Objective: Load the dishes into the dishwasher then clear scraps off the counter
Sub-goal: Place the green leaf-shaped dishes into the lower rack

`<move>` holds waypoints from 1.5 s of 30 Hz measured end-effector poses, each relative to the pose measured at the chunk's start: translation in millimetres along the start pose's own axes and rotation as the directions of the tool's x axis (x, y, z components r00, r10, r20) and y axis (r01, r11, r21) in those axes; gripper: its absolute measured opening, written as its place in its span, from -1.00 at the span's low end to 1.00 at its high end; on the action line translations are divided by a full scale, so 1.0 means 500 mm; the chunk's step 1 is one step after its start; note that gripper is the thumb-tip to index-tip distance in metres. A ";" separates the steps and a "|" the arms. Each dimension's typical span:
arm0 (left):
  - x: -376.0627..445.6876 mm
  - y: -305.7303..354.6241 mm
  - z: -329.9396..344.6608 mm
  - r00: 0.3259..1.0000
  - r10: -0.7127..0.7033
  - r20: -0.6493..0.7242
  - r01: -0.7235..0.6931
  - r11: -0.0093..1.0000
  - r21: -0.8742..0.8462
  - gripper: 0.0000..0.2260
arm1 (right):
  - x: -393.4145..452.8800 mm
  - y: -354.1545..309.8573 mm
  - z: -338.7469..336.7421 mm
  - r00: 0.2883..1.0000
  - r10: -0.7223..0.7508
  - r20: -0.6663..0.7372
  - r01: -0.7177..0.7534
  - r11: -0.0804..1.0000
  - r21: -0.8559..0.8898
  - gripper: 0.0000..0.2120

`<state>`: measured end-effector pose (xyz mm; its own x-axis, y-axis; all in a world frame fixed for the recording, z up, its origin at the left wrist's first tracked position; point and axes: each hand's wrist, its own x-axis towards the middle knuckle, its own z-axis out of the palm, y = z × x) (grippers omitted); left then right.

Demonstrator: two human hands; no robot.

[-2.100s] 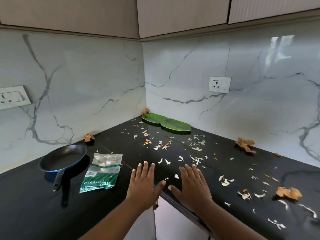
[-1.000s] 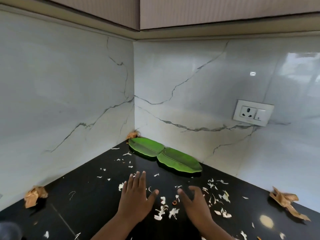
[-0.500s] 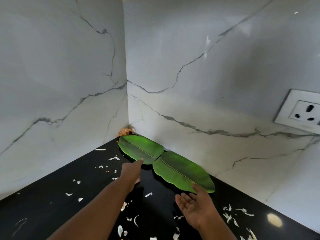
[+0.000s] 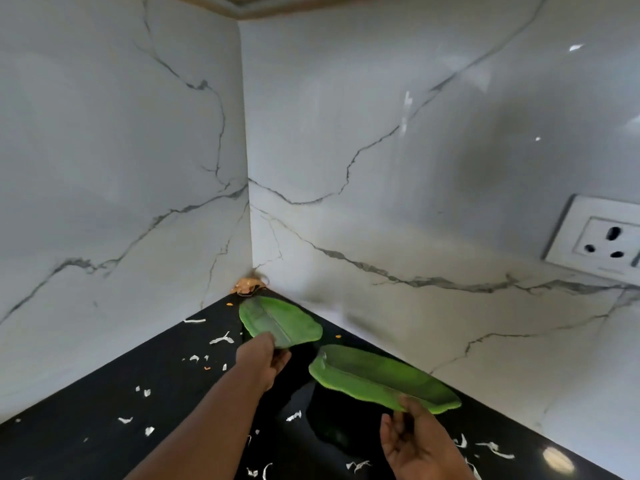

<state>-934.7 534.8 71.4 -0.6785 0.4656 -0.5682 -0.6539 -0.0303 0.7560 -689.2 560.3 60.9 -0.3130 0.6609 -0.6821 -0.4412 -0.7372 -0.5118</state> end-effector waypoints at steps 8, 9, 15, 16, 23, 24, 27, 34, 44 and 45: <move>-0.316 -0.015 -0.175 0.951 0.223 0.212 -0.228 0.974 0.001 -0.86 | -0.266 -0.025 -0.164 0.947 -0.271 0.175 0.247 0.958 0.146 -0.55; -0.358 -0.014 -0.188 0.929 0.282 0.238 -0.288 0.957 -0.009 -0.88 | -0.302 -0.032 -0.183 0.935 -0.297 0.192 0.268 0.950 0.161 -0.65; -0.494 -0.004 -0.224 0.797 0.547 0.257 -0.533 0.837 -0.125 -0.88 | -0.465 -0.025 -0.277 0.914 -0.394 0.096 0.365 0.903 0.226 -0.66; -0.510 -0.010 -0.220 0.802 0.535 0.266 -0.508 0.845 -0.167 -0.86 | -0.492 -0.022 -0.296 0.921 -0.382 0.077 0.357 0.907 0.225 -0.63; -0.646 -0.121 -0.163 0.738 0.280 0.614 -0.152 0.955 -0.253 -0.55 | -0.680 0.000 -0.480 0.907 -0.411 -0.093 0.419 0.859 0.294 -0.59; -0.677 -0.150 -0.156 0.723 0.207 0.659 -0.076 0.972 -0.222 -0.55 | -0.703 0.003 -0.513 0.898 -0.419 -0.132 0.439 0.848 0.297 -0.62; -0.769 -0.228 -0.162 0.689 -0.028 0.724 0.153 0.982 -0.108 -0.69 | -0.760 0.012 -0.600 0.875 -0.440 -0.201 0.483 0.814 0.322 -0.66; -0.992 -0.394 -0.240 0.545 -0.179 0.819 0.301 0.954 0.008 -0.73 | -0.920 0.069 -0.826 0.870 -0.462 -0.171 0.491 0.785 0.378 -0.70; -1.432 -0.825 -0.313 0.257 -0.488 0.834 0.480 0.814 0.328 -0.26 | -1.342 0.184 -1.356 0.689 -0.528 -0.497 0.707 0.642 0.298 -0.51; -1.469 -0.858 -0.317 0.203 -0.529 0.824 0.496 0.781 0.379 -0.25 | -1.382 0.197 -1.392 0.661 -0.527 -0.535 0.731 0.613 0.299 -0.62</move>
<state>-208.7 65.8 113.0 0.4838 0.8394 -0.2477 -0.7203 0.5427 0.4321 69.1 -66.9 118.1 0.4755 0.7496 -0.4604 -0.7510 0.0735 -0.6561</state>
